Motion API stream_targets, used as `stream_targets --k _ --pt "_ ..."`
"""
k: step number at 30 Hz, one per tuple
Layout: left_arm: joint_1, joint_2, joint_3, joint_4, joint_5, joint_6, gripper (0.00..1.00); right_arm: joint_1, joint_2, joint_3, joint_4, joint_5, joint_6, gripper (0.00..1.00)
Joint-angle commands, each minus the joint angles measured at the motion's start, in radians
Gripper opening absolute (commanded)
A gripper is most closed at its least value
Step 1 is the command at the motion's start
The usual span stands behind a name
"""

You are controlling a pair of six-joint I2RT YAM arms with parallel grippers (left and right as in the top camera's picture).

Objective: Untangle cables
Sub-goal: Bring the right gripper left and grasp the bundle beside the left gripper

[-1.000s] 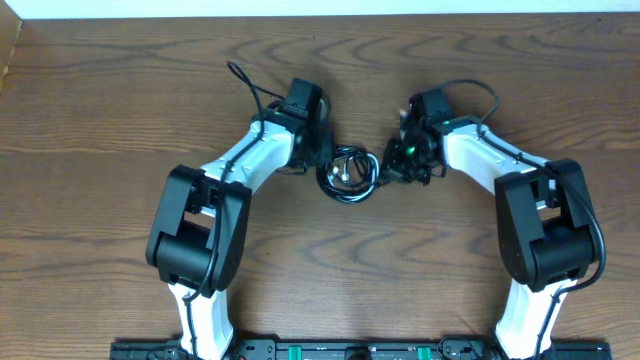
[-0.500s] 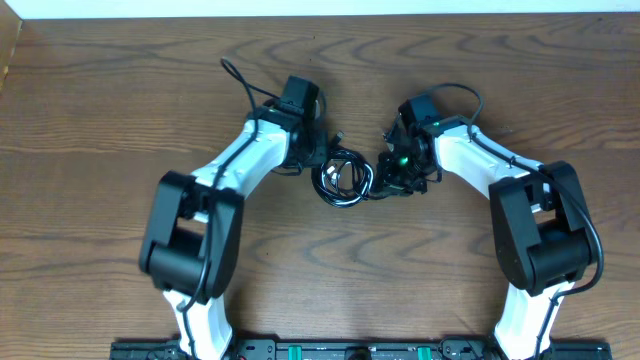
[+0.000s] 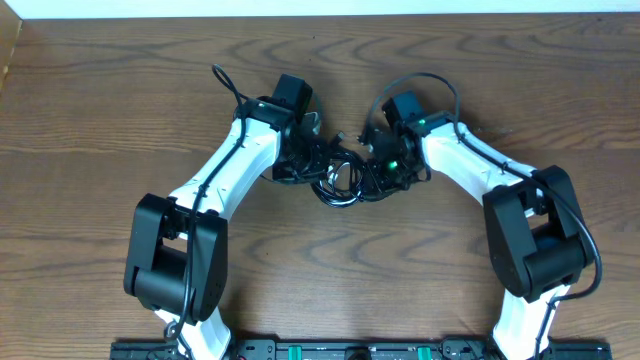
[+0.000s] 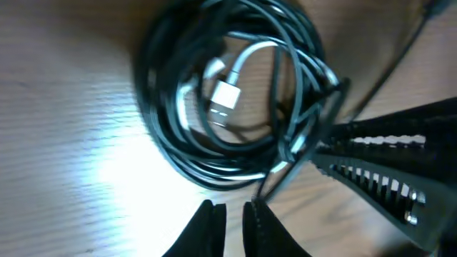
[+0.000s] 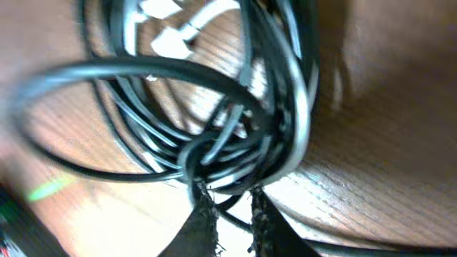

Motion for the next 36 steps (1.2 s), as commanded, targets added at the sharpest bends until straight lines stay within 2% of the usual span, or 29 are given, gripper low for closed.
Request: stream_targets --k 1,6,13,18,27,29,33,36 --pt "0.001 0.014 -0.021 -0.013 0.077 -0.005 0.17 0.013 -0.06 0.047 -0.014 0.037 -0.089 0.16" --pt "0.0 0.037 -0.022 -0.023 0.084 -0.005 0.17 0.044 -0.059 0.045 -0.031 0.057 -0.137 0.18" --pt "-0.026 0.103 -0.022 -0.014 0.09 -0.006 0.17 0.133 -0.059 0.045 -0.033 0.266 -0.137 0.23" --pt "-0.03 0.12 -0.022 0.037 0.076 -0.013 0.17 0.164 -0.057 0.043 -0.032 0.329 -0.137 0.25" --pt "-0.029 0.168 -0.022 0.061 0.041 -0.035 0.17 0.166 -0.057 0.024 -0.029 0.33 -0.137 0.24" --pt "-0.029 0.181 -0.022 0.068 0.034 -0.035 0.17 0.166 -0.057 0.02 -0.028 0.327 -0.138 0.28" --pt "-0.029 0.201 -0.022 0.097 0.034 -0.035 0.17 0.174 -0.057 0.011 -0.026 0.28 -0.219 0.31" --pt "-0.029 0.216 -0.022 0.114 0.034 -0.035 0.17 0.177 -0.057 0.011 -0.021 0.275 -0.229 0.29"
